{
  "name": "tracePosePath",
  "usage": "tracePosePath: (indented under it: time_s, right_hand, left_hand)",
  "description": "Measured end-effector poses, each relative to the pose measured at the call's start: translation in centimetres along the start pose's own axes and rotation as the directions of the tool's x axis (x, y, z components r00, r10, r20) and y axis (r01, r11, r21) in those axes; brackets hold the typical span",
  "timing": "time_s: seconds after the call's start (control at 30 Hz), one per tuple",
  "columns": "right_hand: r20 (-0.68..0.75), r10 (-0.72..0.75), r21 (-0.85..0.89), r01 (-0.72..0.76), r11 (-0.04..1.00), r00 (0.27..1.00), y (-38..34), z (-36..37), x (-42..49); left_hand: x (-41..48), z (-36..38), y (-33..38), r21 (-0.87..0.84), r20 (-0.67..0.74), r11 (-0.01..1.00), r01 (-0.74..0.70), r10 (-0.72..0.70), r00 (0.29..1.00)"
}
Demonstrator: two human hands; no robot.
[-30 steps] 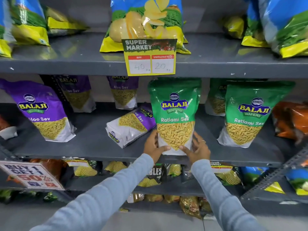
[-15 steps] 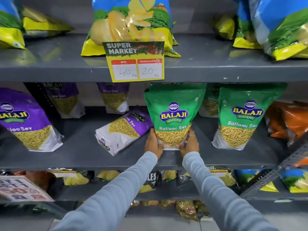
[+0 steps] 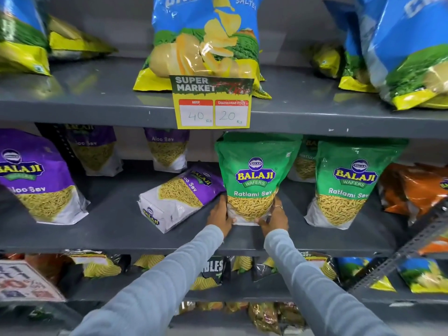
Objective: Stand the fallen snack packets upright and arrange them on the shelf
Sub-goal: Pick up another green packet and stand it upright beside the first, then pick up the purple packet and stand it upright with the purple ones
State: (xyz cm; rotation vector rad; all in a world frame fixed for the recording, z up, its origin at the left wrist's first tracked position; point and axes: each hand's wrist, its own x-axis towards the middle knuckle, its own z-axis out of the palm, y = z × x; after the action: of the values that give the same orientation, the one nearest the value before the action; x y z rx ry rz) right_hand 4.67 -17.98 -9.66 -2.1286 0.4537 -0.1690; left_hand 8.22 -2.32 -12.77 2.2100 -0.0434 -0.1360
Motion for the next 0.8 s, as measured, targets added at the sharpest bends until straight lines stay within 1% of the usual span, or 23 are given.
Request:
tracePosePath:
  time_s: [0.03,0.1,0.13,0.17,0.23,0.27,0.3,0.33,0.37,0.4,0.43,0.5,0.53,0.57,0.6,0.63,0.7,0.73,0.8]
  right_hand:
    - [-0.002,0.0,0.021,0.0,1.0,1.0,0.2,0.0,-0.1]
    - [-0.022,0.03,0.076,-0.029,0.997,0.999,0.5,-0.2,-1.2]
    - [-0.042,0.026,0.09,-0.023,0.996,0.999,0.7,-0.2,-2.1]
    - [-0.064,-0.01,0.095,0.016,0.995,0.998,1.2,-0.1,-3.2]
    - [-0.055,-0.146,0.045,0.148,0.988,0.988,1.8,0.6,-5.6]
    - [-0.001,-0.22,-0.009,0.22,0.976,0.976,1.9,1.2,-6.7]
    - [0.094,-0.286,-0.066,0.293,0.954,0.954,1.9,1.9,-7.5]
    - [0.21,-0.32,-0.128,0.35,0.928,0.924,1.7,2.6,-8.4]
    - [0.307,-0.356,-0.195,0.424,0.884,0.883,1.6,3.5,-9.0]
    - [0.364,-0.388,-0.282,0.497,0.821,0.847,1.5,4.2,-9.5]
    - [0.386,-0.418,-0.368,0.553,0.748,0.822,1.7,5.1,-9.7]
    - [0.442,-0.352,-0.499,0.552,0.668,0.825,1.7,6.4,-9.9]
    - [0.479,-0.297,-0.533,0.542,0.65,0.826,2.0,7.0,-9.9]
    - [0.499,-0.268,-0.568,0.545,0.617,0.824,2.1,7.2,-9.9]
    - [0.513,-0.229,-0.578,0.53,0.621,0.828,1.5,6.7,-10.3]
    - [0.486,-0.252,-0.565,0.522,0.639,0.837,0.7,6.3,-10.4]
    - [0.429,-0.259,-0.49,0.464,0.738,0.865,-0.9,6.3,-10.0]
    - [0.398,-0.233,-0.458,0.413,0.788,0.887,-1.6,6.4,-9.7]
    - [0.382,-0.159,-0.382,0.312,0.87,0.91,-3.1,6.6,-9.4]
  left_hand:
    - [0.1,-0.2,-0.4,-0.007,0.043,1.0,-0.007,0.007,0.999]
    - [-0.5,-1.3,-0.7,-0.025,0.122,0.998,-0.064,0.066,0.99]
    - [-1.1,-2.2,-0.7,-0.004,0.13,0.994,-0.114,0.113,0.985]
    - [-1.8,-3.3,-0.7,0.059,0.11,0.983,-0.172,0.165,0.98]
    - [-2.9,-6.1,-0.9,0.228,-0.016,0.926,-0.3,0.312,0.95]
    - [-3.2,-7.7,-0.9,0.309,-0.097,0.893,-0.328,0.373,0.923]
    - [-3.5,-9.4,-0.9,0.381,-0.176,0.869,-0.317,0.404,0.898]
    - [-3.2,-10.9,-1.1,0.45,-0.246,0.851,-0.271,0.41,0.878]
    - [-2.7,-12.3,-1.2,0.507,-0.298,0.841,-0.189,0.377,0.877]
    - [-2.1,-13.6,-1.6,0.532,-0.334,0.844,-0.076,0.291,0.896]
    - [-1.7,-14.6,-2.1,0.526,-0.36,0.849,0.05,0.169,0.918]
    - [-1.4,-16.0,-3.4,0.439,-0.35,0.859,0.264,-0.107,0.931]
    - [-1.3,-16.4,-3.9,0.353,-0.314,0.878,0.324,-0.215,0.925]
    - [-1.4,-16.8,-4.3,0.266,-0.272,0.897,0.353,-0.282,0.92]
    - [-1.5,-17.1,-4.5,0.222,-0.238,0.904,0.365,-0.313,0.919]
    - [-1.8,-17.4,-4.3,0.221,-0.208,0.903,0.369,-0.326,0.922]
    - [-2.7,-18.0,-3.6,0.245,-0.18,0.892,0.379,-0.343,0.922]
    - [-3.4,-18.2,-3.2,0.22,-0.17,0.894,0.391,-0.359,0.918]
    - [-4.9,-18.3,-2.6,0.118,-0.133,0.904,0.411,-0.396,0.909]
